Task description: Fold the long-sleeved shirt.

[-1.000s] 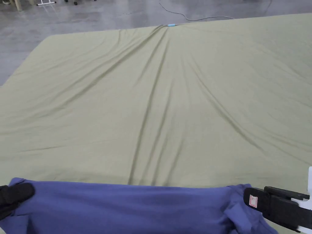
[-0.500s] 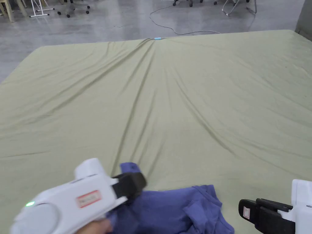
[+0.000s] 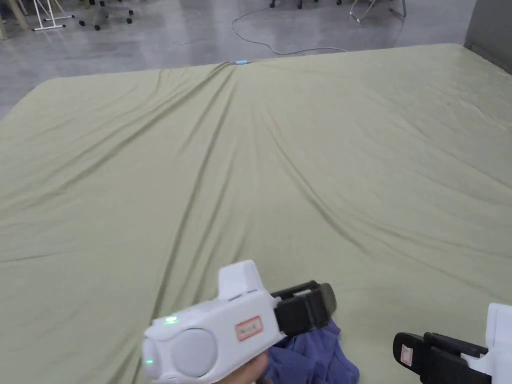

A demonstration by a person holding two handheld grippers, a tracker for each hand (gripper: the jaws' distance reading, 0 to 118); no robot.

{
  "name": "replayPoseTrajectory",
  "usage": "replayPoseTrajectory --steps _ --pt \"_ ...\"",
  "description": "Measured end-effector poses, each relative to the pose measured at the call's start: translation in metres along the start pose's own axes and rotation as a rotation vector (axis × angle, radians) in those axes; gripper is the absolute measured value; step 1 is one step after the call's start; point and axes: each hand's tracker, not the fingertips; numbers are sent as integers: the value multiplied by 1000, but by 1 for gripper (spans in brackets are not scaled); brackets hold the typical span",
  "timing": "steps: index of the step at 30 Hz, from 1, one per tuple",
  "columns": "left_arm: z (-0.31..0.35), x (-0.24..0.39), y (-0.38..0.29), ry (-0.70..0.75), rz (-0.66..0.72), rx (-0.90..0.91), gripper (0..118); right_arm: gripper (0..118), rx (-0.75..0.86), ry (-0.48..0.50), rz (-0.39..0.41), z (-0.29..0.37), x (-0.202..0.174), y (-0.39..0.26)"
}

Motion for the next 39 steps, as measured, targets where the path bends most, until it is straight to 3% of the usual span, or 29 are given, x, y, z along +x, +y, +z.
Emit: replayPoseTrajectory --steps 3,4,5,6,7,9,10,12,14,17,21,24,28,32,36,39 --pt "41 -21 13 106 19 67 117 3 12 24 -15 -1 0 1" --pt "49 -32 15 176 24 51 102 3 16 27 -17 -2 -1 2" --pt "52 -39 13 248 27 24 72 3 19 28 -19 -2 -2 2" --pt "48 -44 8 346 -3 -4 24 3 25 25 -21 -2 -3 2" --pt "35 -46 -3 426 -86 -27 4 3 29 21 -24 -4 -5 2" --pt "8 -45 -31 574 -285 -139 4 3 31 14 -40 -5 -6 2" --pt "-7 -42 -45 517 -322 -201 4 3 26 9 -55 -6 -5 2" --pt "-31 -30 -68 301 -239 -319 4 3 19 -5 -85 -7 -5 3" --pt "-47 -6 -85 196 -235 -323 3 3 21 -18 -93 -5 -4 4" --pt "-76 42 -104 256 -410 -284 2 3 18 -63 -109 2 -2 5" --pt "-99 84 -107 45 -359 -310 2 3 34 -97 -122 13 4 8" --pt "-109 90 -106 12 -340 -345 2 3 55 -117 -136 22 2 13" --pt "-65 47 -71 -54 -151 -270 2 3 98 -110 -154 25 -1 22" --pt "-2 -33 -30 54 18 -188 2 3 19 -74 -173 -10 -18 33" --pt "53 -105 -5 236 55 -145 3 3 -206 -145 -115 -82 -50 37" --pt "77 -137 1 329 111 -140 3 3 -362 -277 -40 -140 -63 29"
